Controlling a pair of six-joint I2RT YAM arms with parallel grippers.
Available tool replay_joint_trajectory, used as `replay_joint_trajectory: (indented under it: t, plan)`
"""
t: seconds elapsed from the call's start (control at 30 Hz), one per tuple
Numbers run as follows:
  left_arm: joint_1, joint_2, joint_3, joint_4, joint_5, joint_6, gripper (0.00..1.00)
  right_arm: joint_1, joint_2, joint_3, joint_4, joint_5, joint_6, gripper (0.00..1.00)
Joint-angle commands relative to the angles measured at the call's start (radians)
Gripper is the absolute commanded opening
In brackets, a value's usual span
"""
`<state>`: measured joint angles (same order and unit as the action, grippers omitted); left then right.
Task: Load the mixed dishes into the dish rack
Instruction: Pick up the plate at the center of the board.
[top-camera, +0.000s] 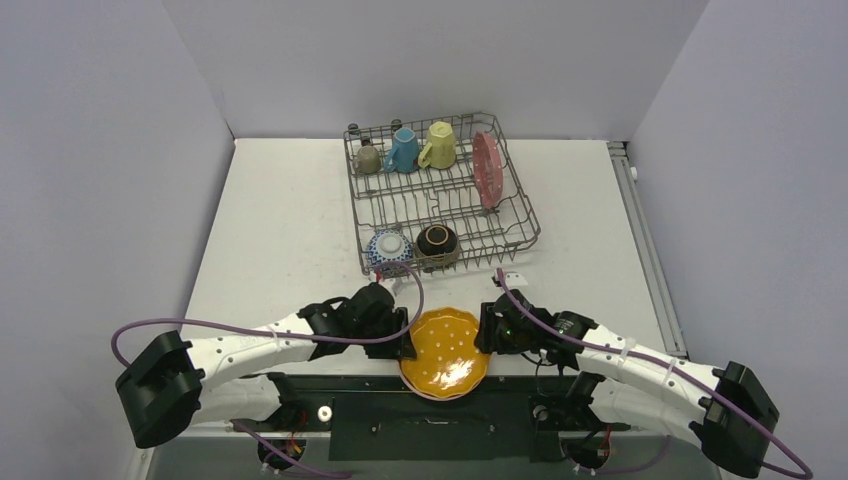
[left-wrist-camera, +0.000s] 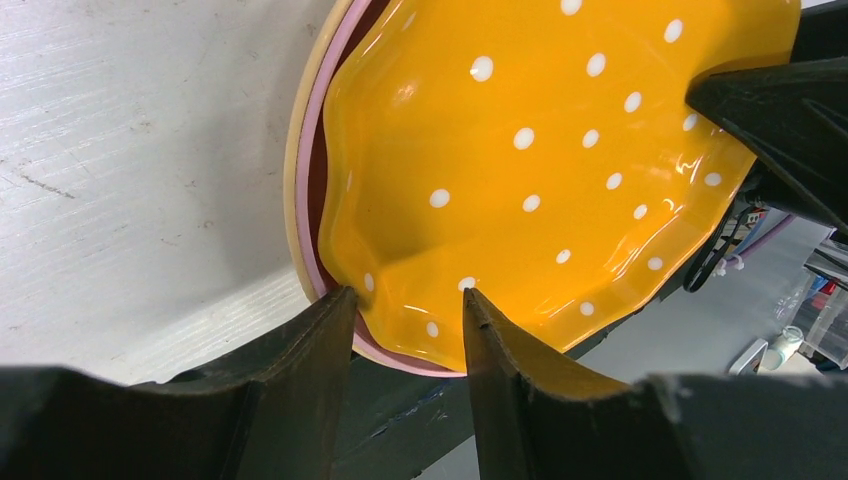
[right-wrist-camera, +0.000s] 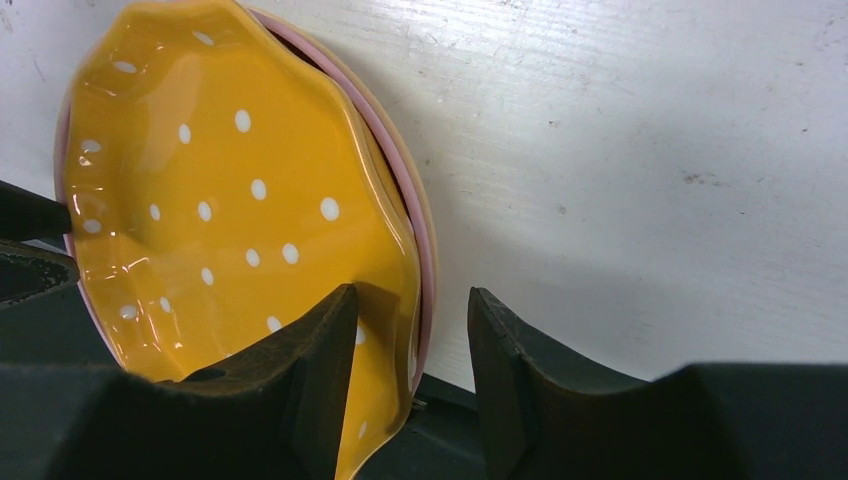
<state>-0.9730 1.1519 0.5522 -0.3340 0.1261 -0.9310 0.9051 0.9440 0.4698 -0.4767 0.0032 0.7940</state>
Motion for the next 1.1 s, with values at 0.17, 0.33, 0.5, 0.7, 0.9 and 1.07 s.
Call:
replay_joint_trajectory:
  t: [0.17,0.33,0.5,0.7,0.9,1.07]
  plan:
    - [-0.022,0.044,0.008,0.047,-0.036,0.018,0.41,0.023,-0.058,0.058,-0.084,0.048,-0.005,0.4]
    - [-0.024,0.053,0.005,0.056,-0.034,0.018,0.41,0.04,-0.1,0.073,-0.1,0.042,0.008,0.4]
    - [-0.03,0.062,0.005,0.068,-0.032,0.017,0.4,0.041,-0.11,0.07,-0.083,0.017,0.019,0.38]
    - [-0.035,0.068,0.004,0.076,-0.034,0.015,0.4,0.043,-0.098,0.042,-0.048,0.007,0.034,0.38]
    - [-0.04,0.091,0.009,0.097,-0.03,0.013,0.4,0.043,-0.1,-0.004,0.023,-0.054,0.065,0.38]
    - [-0.05,0.12,0.02,0.112,-0.028,0.012,0.4,0.042,-0.111,-0.044,0.088,-0.097,0.103,0.38]
